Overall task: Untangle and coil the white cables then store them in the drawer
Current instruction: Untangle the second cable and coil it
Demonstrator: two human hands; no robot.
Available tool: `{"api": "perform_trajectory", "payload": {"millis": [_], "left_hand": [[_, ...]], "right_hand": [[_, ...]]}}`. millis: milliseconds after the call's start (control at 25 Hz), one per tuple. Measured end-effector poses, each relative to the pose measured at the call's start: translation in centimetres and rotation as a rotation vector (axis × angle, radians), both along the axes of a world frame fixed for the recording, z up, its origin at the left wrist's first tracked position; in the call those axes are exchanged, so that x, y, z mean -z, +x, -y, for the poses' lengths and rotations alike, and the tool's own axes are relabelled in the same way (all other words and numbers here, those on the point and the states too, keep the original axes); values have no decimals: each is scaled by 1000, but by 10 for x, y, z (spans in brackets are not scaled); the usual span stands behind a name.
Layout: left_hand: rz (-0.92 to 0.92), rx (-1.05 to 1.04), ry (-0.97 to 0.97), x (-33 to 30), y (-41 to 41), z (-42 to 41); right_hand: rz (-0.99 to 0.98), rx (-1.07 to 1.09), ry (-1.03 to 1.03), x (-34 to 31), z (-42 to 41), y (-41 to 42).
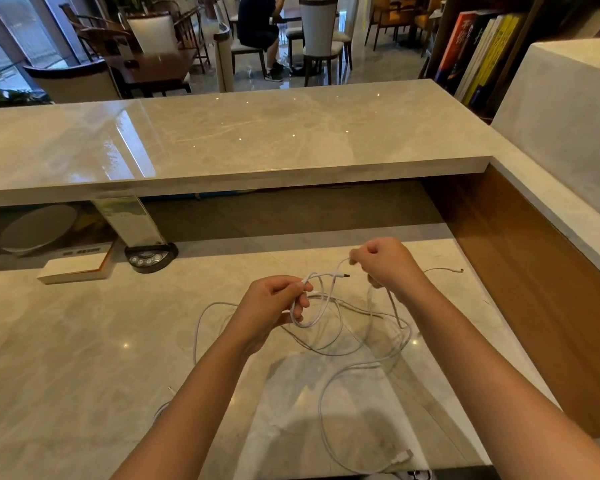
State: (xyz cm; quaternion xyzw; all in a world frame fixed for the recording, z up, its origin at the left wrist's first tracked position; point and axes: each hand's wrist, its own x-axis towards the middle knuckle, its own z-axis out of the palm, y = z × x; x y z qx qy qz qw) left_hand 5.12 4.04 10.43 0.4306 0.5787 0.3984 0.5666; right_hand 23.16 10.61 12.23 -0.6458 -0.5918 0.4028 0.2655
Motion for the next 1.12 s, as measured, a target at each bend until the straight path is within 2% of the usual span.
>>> {"api": "perform_trajectory", "payload": {"millis": [80,120,240,320,520,640,720,800,880,920,960,1000,1120], "left_hand": [[-3,-86,8,3,3,0],[10,-118,10,3,5,1],[126,-192,3,5,13,3],[222,-213,-4,6,16,3],[362,-238,17,-3,15,3],[509,-334,37,-18,7,-4],[656,-424,44,-28,-12,-13],[747,-504,79,-34,-39,-18],[806,-553,111,-36,-59,-19],[824,-571,113,-35,-65,-19],[841,-586,108,-33,-67,-20],[862,-597,98,-31,-67,-20],[924,-591,52,-28,-56,-21]], "right_hand": [[-185,-26,-8,-6,9,-10],[-212,-71,5,-8,16,-15],[-154,-184,152,-4,41,-31],[-143,-147,222,5,53,-37],[-203,-39,137,21,55,-42],[-258,-175,90,34,52,-31],[-123,-344,94,52,47,-9],[201,-450,134,73,34,21],[544,-453,110,80,18,47],[607,-426,78,74,10,54],[545,-385,57,61,4,56],[366,-315,36,42,-3,56],[-561,-68,-24,-24,-10,49]]}}
